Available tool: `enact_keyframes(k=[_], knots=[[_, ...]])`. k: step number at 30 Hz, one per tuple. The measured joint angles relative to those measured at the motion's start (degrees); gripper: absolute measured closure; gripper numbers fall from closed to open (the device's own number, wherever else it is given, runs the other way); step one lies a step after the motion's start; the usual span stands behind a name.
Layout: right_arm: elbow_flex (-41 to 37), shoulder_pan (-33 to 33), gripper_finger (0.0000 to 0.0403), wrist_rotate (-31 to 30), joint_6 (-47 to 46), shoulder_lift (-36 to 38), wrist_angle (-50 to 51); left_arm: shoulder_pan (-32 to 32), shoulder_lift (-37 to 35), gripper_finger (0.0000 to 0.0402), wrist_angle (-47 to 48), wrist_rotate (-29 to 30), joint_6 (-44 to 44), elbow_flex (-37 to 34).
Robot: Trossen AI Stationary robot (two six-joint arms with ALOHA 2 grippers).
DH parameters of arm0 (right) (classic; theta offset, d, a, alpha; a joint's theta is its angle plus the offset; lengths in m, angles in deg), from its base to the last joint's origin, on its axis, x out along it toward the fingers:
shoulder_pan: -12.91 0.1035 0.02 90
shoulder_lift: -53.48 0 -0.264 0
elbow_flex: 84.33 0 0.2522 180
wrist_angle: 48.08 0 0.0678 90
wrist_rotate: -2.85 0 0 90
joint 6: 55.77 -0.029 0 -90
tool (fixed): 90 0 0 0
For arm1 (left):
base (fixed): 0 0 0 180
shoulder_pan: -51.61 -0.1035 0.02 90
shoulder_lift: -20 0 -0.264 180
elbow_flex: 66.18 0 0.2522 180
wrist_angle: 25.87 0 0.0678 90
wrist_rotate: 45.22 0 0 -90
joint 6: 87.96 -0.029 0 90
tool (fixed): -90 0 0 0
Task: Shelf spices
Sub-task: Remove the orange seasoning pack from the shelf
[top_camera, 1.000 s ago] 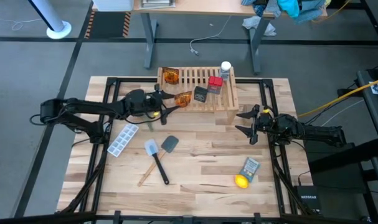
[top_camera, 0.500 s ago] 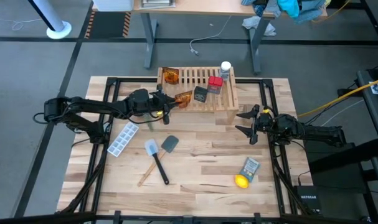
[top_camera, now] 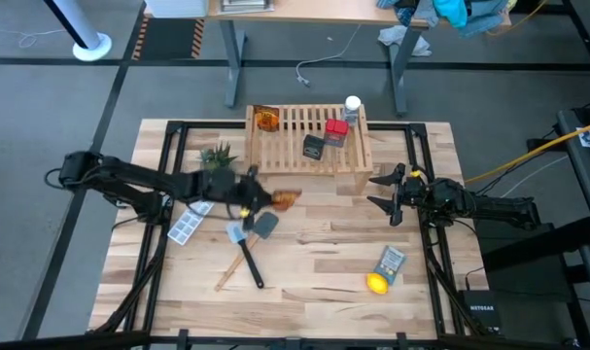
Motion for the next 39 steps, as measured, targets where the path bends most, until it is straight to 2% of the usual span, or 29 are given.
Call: enact_keyframes(k=[8, 13, 16, 20, 25, 30, 39], knots=[[0.00, 0.00, 0.0126, 0.00, 0.00, 0.00, 0.04, 15.24, 3.61, 0.0392, 0.10, 11.28, 1.35, -0.02], [0.02, 0.00, 0.0126, 0.00, -0.01, 0.00, 0.04, 18.93, 11.66, 0.0392, -1.70, 19.88, 2.20, -0.34], [0.00, 0.00, 0.0126, 0.00, 0.00, 0.00, 0.04, 18.97, 19.12, 0.0392, -7.56, 23.03, 2.12, -0.34], [0.02, 0.00, 0.0126, 0.00, -0.01, 0.00, 0.04, 17.60, 28.30, 0.0392, -22.16, 24.42, -1.36, -0.35], [0.00, 0.00, 0.0126, 0.00, -0.02, 0.00, 0.04, 14.53, 33.84, 0.0392, -34.82, 26.80, -0.95, -0.34], [0.02, 0.00, 0.0126, 0.01, 0.00, 0.00, 0.04, 11.91, 34.99, 0.0392, -35.45, 26.81, 4.28, -0.34], [0.00, 0.00, 0.0126, 0.00, 0.02, 0.00, 0.04, 9.89, 36.84, 0.0392, -34.93, 23.65, 7.01, -0.34]])
